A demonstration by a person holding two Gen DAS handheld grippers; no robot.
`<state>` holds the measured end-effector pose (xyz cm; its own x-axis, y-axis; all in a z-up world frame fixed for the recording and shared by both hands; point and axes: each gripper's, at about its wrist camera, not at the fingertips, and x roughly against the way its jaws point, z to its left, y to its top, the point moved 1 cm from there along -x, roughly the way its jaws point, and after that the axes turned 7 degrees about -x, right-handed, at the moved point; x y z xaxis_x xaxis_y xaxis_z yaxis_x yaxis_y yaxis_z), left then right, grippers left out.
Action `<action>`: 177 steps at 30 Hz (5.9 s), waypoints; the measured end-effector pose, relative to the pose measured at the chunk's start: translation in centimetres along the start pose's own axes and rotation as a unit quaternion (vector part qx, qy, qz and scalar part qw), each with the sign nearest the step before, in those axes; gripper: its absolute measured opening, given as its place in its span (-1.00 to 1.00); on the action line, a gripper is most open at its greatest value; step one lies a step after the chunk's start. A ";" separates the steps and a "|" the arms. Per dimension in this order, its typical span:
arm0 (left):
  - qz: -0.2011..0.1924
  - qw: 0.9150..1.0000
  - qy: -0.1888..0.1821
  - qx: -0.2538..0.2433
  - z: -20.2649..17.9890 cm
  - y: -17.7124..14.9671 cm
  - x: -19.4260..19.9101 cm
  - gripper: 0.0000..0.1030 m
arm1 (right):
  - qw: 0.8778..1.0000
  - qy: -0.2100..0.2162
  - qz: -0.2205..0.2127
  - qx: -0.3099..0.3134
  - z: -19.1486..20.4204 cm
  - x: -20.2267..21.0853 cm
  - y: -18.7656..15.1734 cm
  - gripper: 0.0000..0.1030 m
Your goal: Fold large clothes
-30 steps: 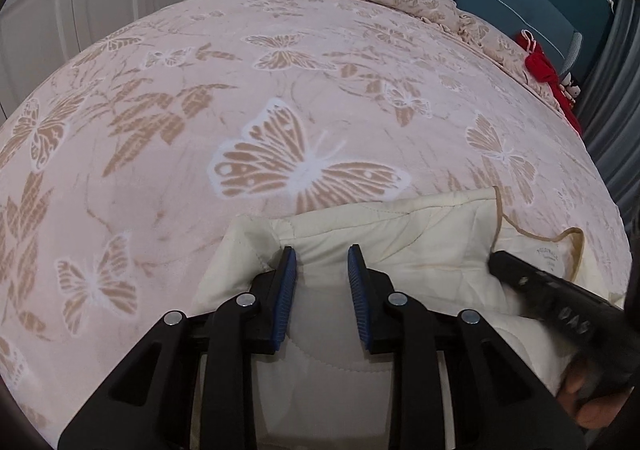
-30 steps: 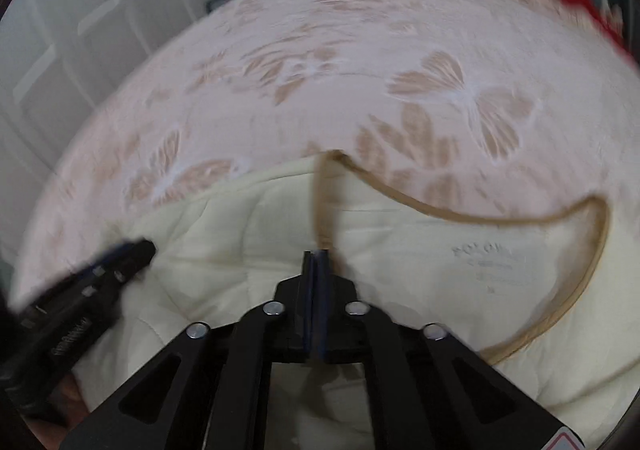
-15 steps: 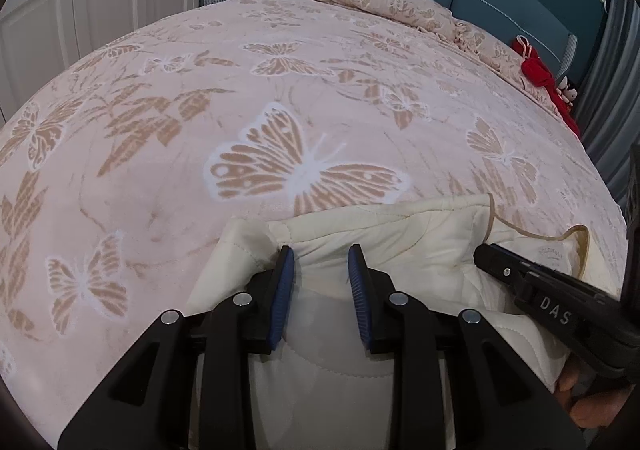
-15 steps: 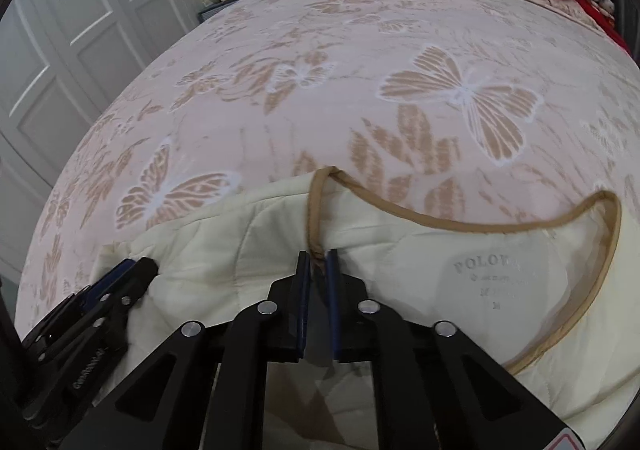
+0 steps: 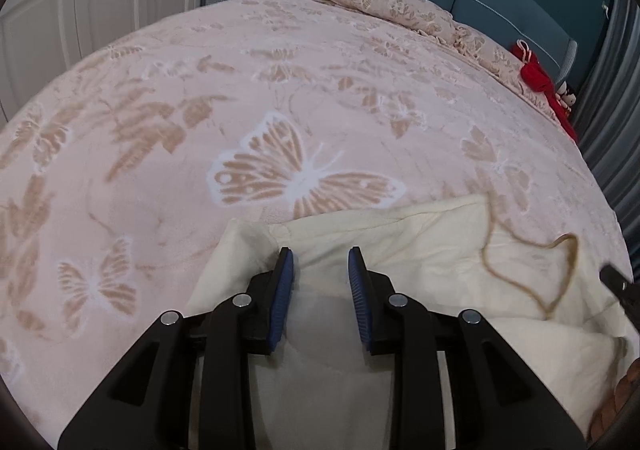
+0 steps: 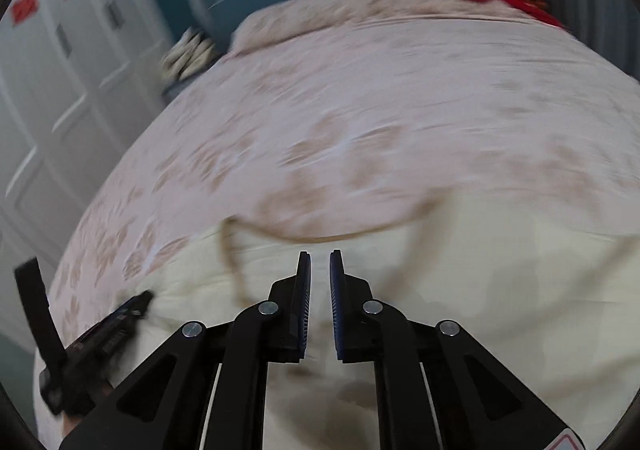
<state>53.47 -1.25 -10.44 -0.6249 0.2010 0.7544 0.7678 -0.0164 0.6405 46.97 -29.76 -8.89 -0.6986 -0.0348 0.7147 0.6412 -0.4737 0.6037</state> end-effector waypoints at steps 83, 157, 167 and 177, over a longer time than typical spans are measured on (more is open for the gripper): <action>-0.001 0.988 -0.137 -0.074 -15.3 -2.1 5.7 -0.04 | 0.990 -0.133 -0.042 -0.030 -16.0 10.4 0.4 -0.17; -0.076 0.990 -0.112 0.024 8.0 -19.6 40.5 -0.84 | 0.991 0.085 -0.055 -0.089 -17.6 42.5 -19.5 -0.92; -0.048 0.997 -0.053 0.009 7.1 -17.6 32.3 -0.84 | 0.990 0.040 -0.061 -0.123 -17.6 34.8 -17.5 -0.92; -0.018 1.000 -0.018 0.000 6.5 -17.4 25.9 -0.83 | 0.990 0.000 -0.050 -0.134 -17.8 29.2 -16.9 -0.92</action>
<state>24.88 10.59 -2.96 -0.6465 0.2369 0.7252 0.7451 -0.0084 0.6670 10.07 -38.42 -4.53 -0.7539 0.0241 0.6565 0.4623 -0.6905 0.5563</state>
